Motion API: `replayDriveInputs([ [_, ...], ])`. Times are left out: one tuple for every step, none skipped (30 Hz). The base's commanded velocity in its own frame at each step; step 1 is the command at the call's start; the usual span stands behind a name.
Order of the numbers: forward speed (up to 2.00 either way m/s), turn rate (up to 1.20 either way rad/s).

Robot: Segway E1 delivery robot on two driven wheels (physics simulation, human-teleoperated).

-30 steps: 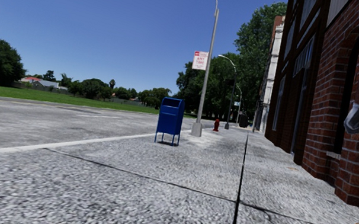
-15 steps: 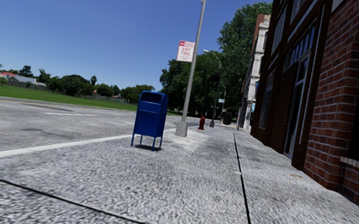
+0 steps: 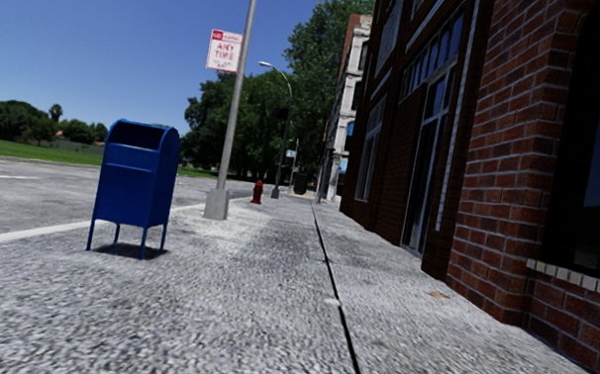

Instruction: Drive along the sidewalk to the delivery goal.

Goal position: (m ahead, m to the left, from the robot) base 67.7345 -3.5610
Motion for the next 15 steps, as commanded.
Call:
replayDriveInputs([
  [2.00, -0.41],
  [2.00, -0.39],
  [2.00, -0.38],
  [2.00, -0.38],
  [2.00, -0.26],
  [2.00, -0.02],
  [2.00, 0.00],
  [2.00, 0.00],
  [2.00, 0.00],
  [2.00, 0.00],
  [2.00, 0.00],
  [2.00, 0.00],
  [2.00, 0.00],
  [2.00, 0.00],
  [2.00, 0.00],
])
